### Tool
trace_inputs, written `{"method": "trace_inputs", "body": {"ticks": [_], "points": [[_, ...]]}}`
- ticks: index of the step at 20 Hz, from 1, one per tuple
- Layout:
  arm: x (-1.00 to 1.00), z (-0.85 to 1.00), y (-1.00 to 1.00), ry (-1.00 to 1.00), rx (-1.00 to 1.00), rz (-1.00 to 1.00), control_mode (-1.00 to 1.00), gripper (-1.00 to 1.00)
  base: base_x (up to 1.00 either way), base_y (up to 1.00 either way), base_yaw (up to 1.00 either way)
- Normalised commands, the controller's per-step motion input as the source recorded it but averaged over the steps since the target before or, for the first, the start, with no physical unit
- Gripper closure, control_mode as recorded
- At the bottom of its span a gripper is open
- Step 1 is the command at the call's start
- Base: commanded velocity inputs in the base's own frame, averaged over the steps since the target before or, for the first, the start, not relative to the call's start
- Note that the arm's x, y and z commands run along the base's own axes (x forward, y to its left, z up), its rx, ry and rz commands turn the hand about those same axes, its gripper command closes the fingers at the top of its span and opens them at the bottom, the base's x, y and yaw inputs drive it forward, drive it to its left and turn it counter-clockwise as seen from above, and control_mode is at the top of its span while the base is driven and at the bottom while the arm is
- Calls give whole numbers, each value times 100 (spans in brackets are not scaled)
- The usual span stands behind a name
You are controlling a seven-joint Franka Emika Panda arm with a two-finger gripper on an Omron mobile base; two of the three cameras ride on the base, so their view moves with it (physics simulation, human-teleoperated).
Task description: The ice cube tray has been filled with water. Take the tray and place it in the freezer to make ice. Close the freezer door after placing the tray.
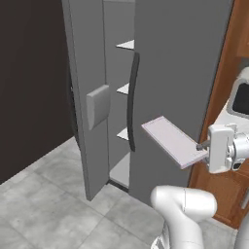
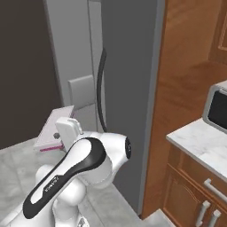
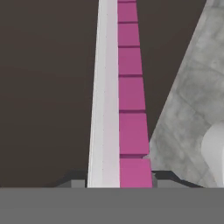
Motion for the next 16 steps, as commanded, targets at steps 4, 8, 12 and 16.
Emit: {"method": "trace_inputs", "body": {"ticks": [4,8,12,16], "points": [[0,0,0,0,0,0,100,100,32,63,-14],[0,0,0,0,0,0,100,100,24,47,-15],[0,0,0,0,0,0,100,100,20,42,-16],[0,0,0,0,0,0,100,100,9,30,-19]]}}
